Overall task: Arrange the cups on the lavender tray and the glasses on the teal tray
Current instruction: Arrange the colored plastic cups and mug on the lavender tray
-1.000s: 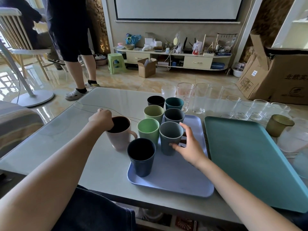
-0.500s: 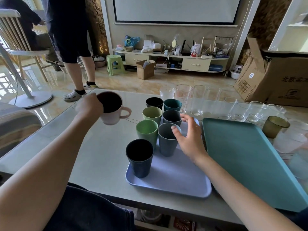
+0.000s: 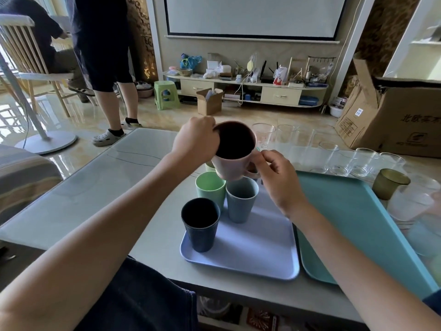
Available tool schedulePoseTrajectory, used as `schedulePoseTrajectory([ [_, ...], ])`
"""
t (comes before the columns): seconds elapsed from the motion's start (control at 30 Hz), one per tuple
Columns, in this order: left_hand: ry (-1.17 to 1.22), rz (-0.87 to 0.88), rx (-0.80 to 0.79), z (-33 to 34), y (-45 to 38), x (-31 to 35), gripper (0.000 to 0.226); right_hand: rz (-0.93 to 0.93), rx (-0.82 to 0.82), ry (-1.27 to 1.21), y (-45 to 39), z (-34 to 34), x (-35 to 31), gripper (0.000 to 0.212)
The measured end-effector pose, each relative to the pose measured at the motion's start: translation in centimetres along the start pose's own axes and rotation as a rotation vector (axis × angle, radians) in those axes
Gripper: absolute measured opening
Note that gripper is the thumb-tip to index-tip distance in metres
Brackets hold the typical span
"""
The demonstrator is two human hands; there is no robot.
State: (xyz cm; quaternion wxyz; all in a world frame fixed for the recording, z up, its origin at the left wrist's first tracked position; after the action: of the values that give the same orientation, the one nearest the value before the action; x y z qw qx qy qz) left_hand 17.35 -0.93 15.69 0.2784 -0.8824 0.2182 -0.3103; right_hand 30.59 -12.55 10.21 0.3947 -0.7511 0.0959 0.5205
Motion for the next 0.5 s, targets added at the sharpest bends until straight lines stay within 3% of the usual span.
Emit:
schedulePoseTrajectory([
  [0.13,0.119,0.046,-0.145,1.6,1.0,1.0,0.04,0.038,-0.056,0.037,0.5,-1.1,0.5,0.037],
  [0.23,0.24,-0.147,-0.255,2.7,1.5,-1.4,0.06,0.077,-0.066,0.025,1.1,-2.6,1.3,0.04],
  [0.4,-0.043,-0.255,-0.438,5.6,3.3,-7.9,0.042,0.165,-0.133,-0.018,3.5,-5.2,3.3,0.029],
  [0.5,-0.116,-0.317,-0.624,8.0,6.2,-10.0,0.043,0.218,-0.213,-0.019,5.4,-6.0,4.9,0.03],
])
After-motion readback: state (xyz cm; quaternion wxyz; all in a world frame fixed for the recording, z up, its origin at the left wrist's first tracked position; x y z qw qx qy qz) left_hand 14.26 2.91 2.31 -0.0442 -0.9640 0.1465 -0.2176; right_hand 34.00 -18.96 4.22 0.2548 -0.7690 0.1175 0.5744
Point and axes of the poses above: each hand's wrist, its own y-axis away from the middle knuckle, its own z-axis out of the palm, x = y × z, the point moved 10 cm from there along -y, towards the middle knuckle, and after that the axes turned 15 degrees about x, right-handed, at the moved point
